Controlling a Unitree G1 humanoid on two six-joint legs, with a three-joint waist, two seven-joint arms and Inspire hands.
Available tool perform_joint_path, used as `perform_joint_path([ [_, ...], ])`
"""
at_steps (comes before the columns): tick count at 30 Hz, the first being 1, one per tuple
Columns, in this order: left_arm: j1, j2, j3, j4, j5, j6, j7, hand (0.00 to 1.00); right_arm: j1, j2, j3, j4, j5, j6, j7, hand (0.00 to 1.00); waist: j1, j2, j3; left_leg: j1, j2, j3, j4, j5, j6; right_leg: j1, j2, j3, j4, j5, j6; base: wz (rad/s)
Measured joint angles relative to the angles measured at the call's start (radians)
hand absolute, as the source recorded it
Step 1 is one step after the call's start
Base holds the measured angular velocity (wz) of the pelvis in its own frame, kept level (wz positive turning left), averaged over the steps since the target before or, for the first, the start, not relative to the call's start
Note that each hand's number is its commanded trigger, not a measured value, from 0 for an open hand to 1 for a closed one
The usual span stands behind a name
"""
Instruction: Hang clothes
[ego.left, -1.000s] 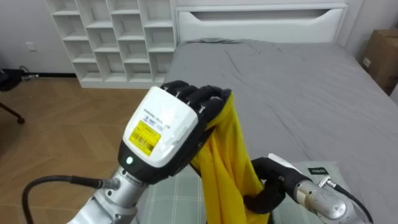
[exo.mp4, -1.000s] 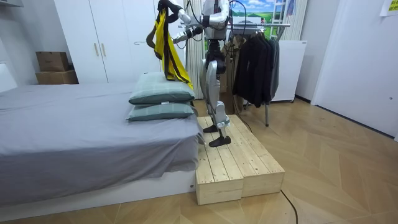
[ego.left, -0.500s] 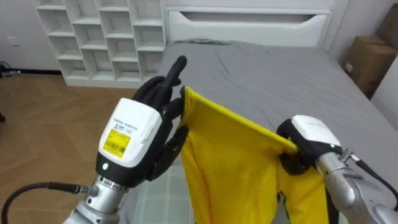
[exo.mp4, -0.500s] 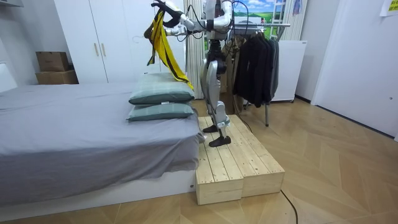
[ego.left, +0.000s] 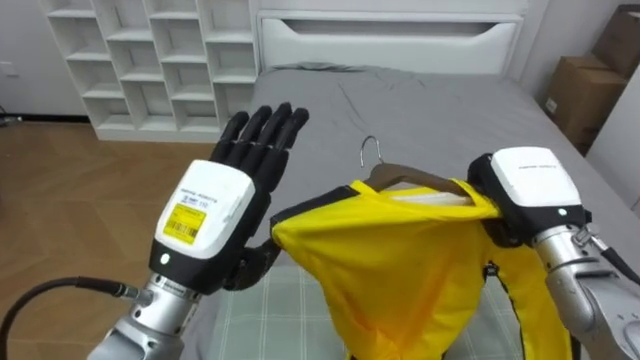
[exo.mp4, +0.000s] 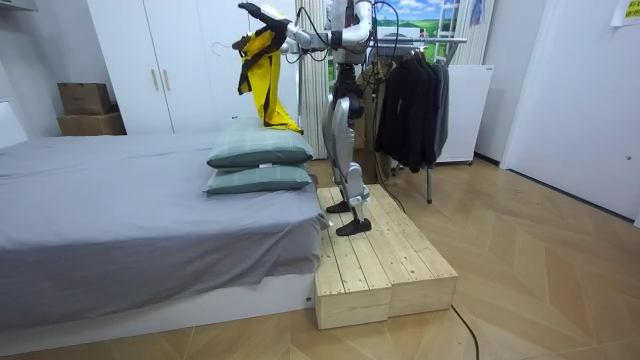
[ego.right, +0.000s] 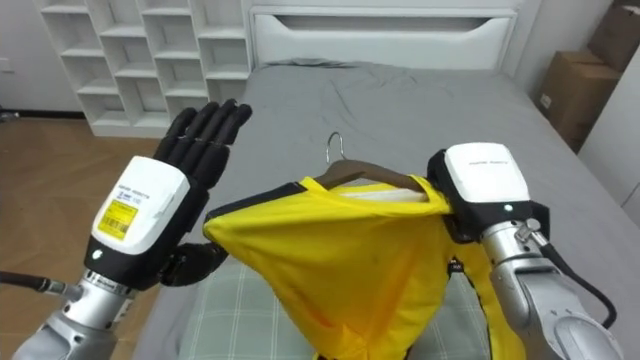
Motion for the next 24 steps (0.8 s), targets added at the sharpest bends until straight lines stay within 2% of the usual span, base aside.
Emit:
perform_joint_path([
  [7, 0.006, -0.01, 0.006, 0.026, -0.005, 0.002, -0.042, 0.0, 0.032, 0.0, 0.0, 0.0, -0.013, -0.015, -0.077, 1.0, 0.004, -0.006, 0.0028, -0.004, 0.0, -0.001, 0.0, 0.0, 0.0, -0.001, 0.0, -0.004, 0.0, 0.0, 0.0, 0.0],
  [15, 0.04, -0.013, 0.008, 0.075, -0.153, 0.03, -0.093, 0.0, 0.033, 0.0, 0.0, -0.002, -0.037, -0.022, -0.207, 1.0, 0.002, -0.024, 0.0013, -0.003, 0.0, -0.002, -0.001, 0.0, 0.0, 0.0, 0.0, -0.003, -0.001, 0.0, 0.0, 0.0],
  [19, 0.046, -0.013, 0.01, 0.11, -0.224, 0.043, -0.131, 0.0, 0.033, -0.001, 0.0, -0.009, -0.033, -0.023, -0.224, 1.0, 0.0, -0.032, -0.0018, -0.002, 0.0, 0.0, -0.001, 0.0, 0.0, -0.001, 0.0, -0.003, -0.001, 0.0, 0.0, 0.0],
  [22, 0.093, -0.017, 0.017, 0.115, -0.279, 0.062, -0.155, 0.0, 0.033, -0.007, -0.001, -0.012, -0.028, -0.021, -0.239, 1.0, -0.001, -0.033, -0.0031, -0.002, -0.001, -0.002, -0.001, 0.0, 0.0, 0.0, -0.001, -0.004, -0.001, 0.0, 0.0, 0.0],
  [24, 0.135, -0.038, 0.027, 0.141, -0.31, 0.079, -0.174, 0.0, 0.033, -0.025, -0.004, -0.024, -0.036, -0.015, -0.248, 1.0, -0.002, -0.033, -0.0033, -0.002, -0.001, -0.001, -0.001, 0.0, 0.0, -0.001, -0.001, -0.003, -0.001, 0.0, 0.0, 0.0],
])
